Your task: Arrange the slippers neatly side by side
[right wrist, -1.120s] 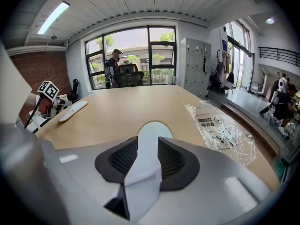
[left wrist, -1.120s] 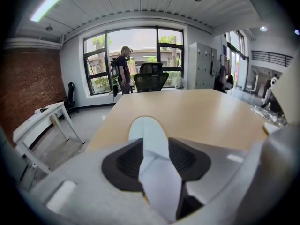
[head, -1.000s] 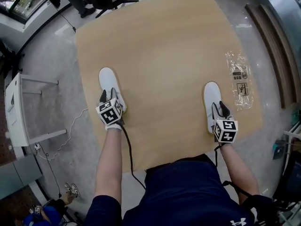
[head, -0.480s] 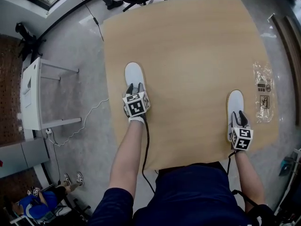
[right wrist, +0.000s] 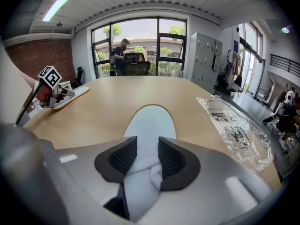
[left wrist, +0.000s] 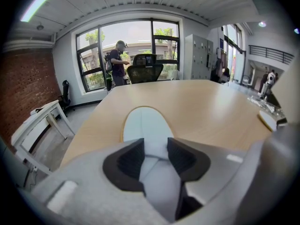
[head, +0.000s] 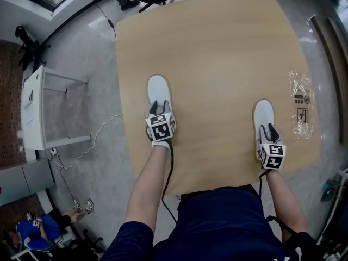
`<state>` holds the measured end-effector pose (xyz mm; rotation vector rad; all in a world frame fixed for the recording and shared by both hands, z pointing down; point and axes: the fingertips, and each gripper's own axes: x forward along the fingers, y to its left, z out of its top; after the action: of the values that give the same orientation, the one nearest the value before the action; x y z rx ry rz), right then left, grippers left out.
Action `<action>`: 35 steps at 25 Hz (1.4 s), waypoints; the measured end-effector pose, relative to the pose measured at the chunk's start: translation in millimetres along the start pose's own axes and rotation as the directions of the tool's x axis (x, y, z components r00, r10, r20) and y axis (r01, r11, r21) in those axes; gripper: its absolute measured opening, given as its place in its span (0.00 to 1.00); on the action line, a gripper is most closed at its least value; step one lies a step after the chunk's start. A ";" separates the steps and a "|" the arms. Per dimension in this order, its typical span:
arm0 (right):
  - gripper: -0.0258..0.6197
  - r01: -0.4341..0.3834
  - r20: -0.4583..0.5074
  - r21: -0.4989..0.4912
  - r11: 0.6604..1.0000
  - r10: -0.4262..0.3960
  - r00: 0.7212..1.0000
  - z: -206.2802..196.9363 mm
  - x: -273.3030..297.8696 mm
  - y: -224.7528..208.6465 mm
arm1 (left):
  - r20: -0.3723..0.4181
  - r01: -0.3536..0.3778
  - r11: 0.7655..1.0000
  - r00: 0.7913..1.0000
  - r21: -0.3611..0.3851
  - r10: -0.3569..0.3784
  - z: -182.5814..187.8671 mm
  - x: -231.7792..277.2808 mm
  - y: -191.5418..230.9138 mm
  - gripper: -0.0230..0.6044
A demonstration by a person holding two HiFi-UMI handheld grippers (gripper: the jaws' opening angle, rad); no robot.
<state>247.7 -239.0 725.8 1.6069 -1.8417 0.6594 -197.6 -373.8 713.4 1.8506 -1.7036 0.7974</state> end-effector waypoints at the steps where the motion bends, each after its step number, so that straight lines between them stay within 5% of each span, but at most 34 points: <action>1: 0.27 -0.003 0.001 -0.002 1.000 0.003 1.000 0.9 1.1 2.6 | -0.003 0.006 1.000 1.000 0.003 -0.006 -2.2 -2.1 -4.3 0.29; 24: 0.27 -0.101 0.008 -0.007 0.995 0.101 0.995 22.1 21.5 63.9 | -0.036 0.091 0.996 0.995 0.013 -0.091 -65.0 -50.6 -95.3 0.29; 35: 0.27 -0.164 0.011 0.026 0.986 0.163 0.987 26.7 25.9 90.4 | -0.066 0.135 0.989 0.988 -0.053 -0.138 -85.1 -70.3 -133.9 0.29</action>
<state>152.9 -262.9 727.5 1.4887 -1.9945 0.7522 -75.0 -251.8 727.4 1.8623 -1.5219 0.7500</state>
